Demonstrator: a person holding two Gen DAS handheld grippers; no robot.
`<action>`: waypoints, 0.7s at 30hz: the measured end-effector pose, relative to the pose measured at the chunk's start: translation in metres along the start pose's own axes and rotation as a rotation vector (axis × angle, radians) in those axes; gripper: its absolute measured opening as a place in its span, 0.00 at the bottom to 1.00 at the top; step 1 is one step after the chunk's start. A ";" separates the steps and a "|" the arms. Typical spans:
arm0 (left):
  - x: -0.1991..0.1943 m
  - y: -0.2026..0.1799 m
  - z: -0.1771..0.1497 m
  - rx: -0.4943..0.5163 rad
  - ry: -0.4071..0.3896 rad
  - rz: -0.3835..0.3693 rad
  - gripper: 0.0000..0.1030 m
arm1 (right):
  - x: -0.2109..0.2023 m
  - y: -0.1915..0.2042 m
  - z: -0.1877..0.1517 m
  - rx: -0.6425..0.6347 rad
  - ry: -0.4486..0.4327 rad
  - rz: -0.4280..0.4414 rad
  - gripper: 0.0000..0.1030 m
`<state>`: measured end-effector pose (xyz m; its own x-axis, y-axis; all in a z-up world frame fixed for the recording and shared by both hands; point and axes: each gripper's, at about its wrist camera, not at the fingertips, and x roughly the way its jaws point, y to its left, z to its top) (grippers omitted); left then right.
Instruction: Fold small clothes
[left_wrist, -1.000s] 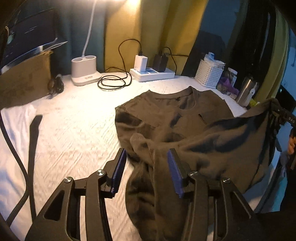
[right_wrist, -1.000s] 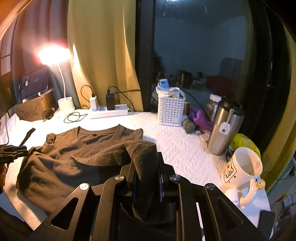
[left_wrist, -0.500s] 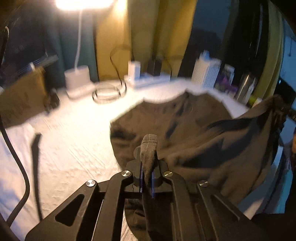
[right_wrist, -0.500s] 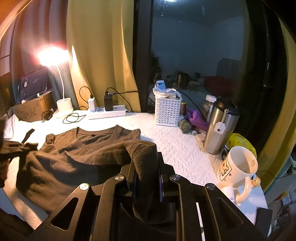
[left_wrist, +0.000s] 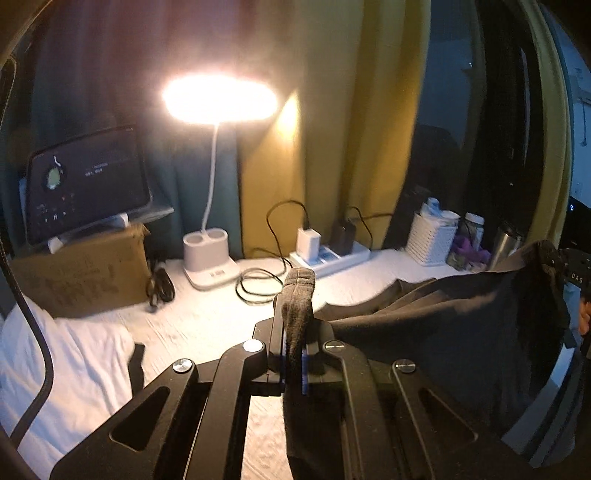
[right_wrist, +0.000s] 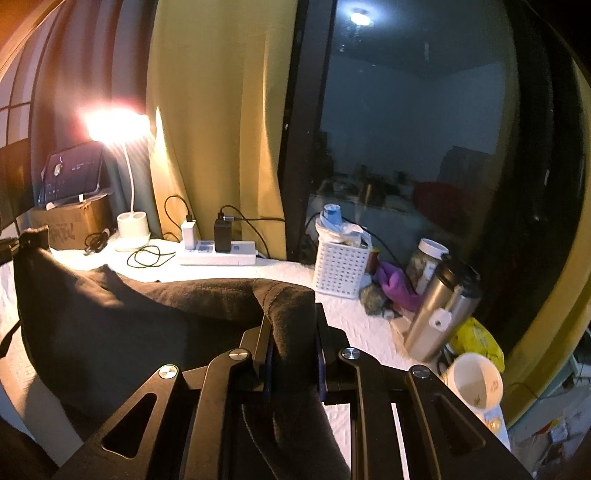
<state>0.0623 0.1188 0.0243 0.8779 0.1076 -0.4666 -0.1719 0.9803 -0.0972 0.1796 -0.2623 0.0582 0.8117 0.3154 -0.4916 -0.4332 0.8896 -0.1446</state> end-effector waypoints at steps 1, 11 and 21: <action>0.003 0.003 0.002 0.002 -0.005 0.008 0.03 | 0.007 0.000 0.003 0.000 0.005 0.007 0.17; 0.053 0.029 0.001 0.010 0.044 0.065 0.03 | 0.097 0.001 0.011 0.010 0.104 0.056 0.17; 0.121 0.049 -0.033 -0.031 0.179 0.060 0.04 | 0.200 -0.012 -0.014 0.043 0.280 0.070 0.17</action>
<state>0.1455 0.1748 -0.0660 0.7727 0.1319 -0.6209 -0.2378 0.9671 -0.0906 0.3418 -0.2143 -0.0501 0.6382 0.2786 -0.7177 -0.4626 0.8839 -0.0682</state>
